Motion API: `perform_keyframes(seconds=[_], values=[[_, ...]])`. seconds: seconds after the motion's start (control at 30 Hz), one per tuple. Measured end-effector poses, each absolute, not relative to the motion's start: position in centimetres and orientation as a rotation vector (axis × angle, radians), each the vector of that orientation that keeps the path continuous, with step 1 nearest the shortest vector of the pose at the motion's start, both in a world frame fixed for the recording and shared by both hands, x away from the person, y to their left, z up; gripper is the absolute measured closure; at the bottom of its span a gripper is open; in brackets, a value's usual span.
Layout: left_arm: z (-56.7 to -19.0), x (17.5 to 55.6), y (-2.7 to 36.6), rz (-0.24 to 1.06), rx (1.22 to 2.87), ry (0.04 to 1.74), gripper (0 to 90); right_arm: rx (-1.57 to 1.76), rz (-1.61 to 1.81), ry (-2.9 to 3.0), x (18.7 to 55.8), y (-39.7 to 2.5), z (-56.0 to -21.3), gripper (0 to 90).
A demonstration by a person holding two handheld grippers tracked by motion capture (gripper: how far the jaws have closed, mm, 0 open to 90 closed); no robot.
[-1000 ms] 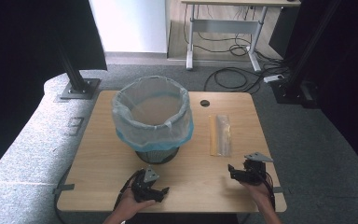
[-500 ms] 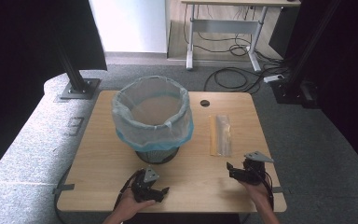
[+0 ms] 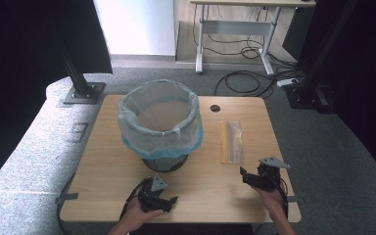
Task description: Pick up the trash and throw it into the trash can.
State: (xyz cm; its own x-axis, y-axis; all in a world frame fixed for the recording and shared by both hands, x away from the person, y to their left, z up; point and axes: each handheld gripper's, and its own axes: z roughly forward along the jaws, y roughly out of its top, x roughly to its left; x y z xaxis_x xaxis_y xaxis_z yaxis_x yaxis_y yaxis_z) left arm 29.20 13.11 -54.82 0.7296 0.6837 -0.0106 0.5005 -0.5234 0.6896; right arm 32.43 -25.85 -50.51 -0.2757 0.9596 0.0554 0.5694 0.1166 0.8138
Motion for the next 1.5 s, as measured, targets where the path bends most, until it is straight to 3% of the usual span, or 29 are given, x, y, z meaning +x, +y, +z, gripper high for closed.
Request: perform_keyframes(seconds=[1.5], values=[[-54.8, 29.2, 13.1, 0.342, 2.238, 0.89, 15.2, 1.445, 1.039, 1.902, 35.4, -24.1, -49.9, 12.6]])
